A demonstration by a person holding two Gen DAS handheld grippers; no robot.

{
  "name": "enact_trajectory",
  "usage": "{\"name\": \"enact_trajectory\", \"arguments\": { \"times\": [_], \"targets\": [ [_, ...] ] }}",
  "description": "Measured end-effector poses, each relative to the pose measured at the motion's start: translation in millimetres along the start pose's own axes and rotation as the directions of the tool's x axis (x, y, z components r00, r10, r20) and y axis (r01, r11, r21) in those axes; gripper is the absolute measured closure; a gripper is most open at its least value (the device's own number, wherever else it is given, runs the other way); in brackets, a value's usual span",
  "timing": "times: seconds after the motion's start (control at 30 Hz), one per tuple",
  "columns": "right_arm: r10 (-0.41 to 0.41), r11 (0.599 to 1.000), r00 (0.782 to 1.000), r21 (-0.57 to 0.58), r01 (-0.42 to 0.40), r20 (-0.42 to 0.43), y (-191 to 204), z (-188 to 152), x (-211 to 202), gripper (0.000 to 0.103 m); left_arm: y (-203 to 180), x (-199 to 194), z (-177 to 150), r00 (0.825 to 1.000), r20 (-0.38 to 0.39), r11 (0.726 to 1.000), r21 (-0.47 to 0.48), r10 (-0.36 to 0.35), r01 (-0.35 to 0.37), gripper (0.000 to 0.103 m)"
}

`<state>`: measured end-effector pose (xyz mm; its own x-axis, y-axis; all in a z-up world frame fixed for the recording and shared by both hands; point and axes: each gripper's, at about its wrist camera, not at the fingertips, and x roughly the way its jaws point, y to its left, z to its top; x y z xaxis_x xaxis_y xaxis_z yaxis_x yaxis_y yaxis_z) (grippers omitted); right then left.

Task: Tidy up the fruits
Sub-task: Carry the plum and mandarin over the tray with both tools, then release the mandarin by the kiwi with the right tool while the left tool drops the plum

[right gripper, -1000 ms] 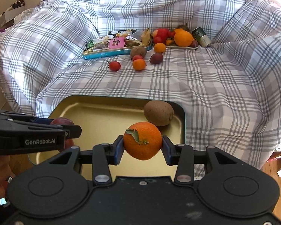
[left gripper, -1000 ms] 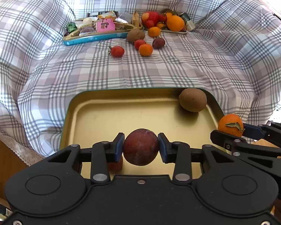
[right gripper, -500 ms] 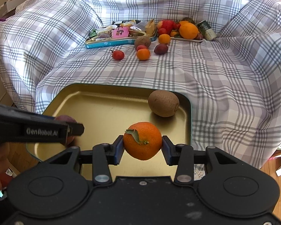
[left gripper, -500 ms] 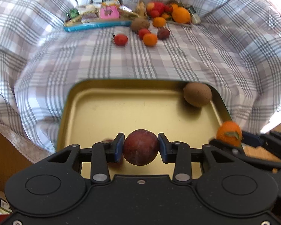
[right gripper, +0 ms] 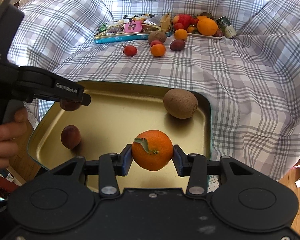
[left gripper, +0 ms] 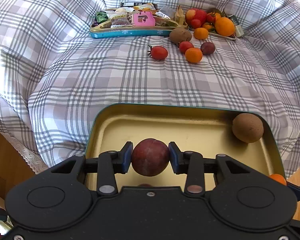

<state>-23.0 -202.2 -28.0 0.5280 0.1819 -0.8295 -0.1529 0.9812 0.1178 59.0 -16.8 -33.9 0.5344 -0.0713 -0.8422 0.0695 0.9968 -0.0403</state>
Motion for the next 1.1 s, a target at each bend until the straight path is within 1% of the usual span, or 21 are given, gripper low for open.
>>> {"name": "enact_trajectory", "arguments": {
  "times": [0.23, 0.4, 0.53, 0.7, 0.9, 1.1],
  "targets": [
    [0.007, 1.000, 1.000, -0.016, -0.007, -0.009, 1, 0, 2, 0.059, -1, -8, 1, 0.999, 0.038, 1.000, 0.009, 0.005, -0.005, 0.056],
    [0.007, 1.000, 1.000, -0.024, -0.007, -0.012, 2, -1, 2, 0.058, -1, -11, -4, 1.000, 0.028, 1.000, 0.011, 0.005, -0.005, 0.056],
    [0.007, 1.000, 1.000, -0.023, -0.007, -0.004, 2, -1, 0, 0.057, -4, -16, -12, 0.999, 0.026, 1.000, 0.020, 0.023, -0.023, 0.056],
    [0.004, 0.999, 1.000, -0.032, -0.004, 0.000, 3, -1, -1, 0.057, -4, -22, -17, 0.999, 0.022, 0.999, 0.017, 0.028, -0.028, 0.056],
    [0.005, 1.000, 1.000, -0.029, -0.005, -0.009, 2, 0, 0, 0.057, -6, -27, -24, 0.998, 0.025, 0.998, 0.028, 0.064, -0.065, 0.056],
    [0.005, 1.000, 1.000, -0.031, -0.005, -0.012, 3, -1, 1, 0.058, -9, -30, -29, 0.998, 0.026, 0.998, 0.037, 0.057, -0.058, 0.056]
  ]
}}
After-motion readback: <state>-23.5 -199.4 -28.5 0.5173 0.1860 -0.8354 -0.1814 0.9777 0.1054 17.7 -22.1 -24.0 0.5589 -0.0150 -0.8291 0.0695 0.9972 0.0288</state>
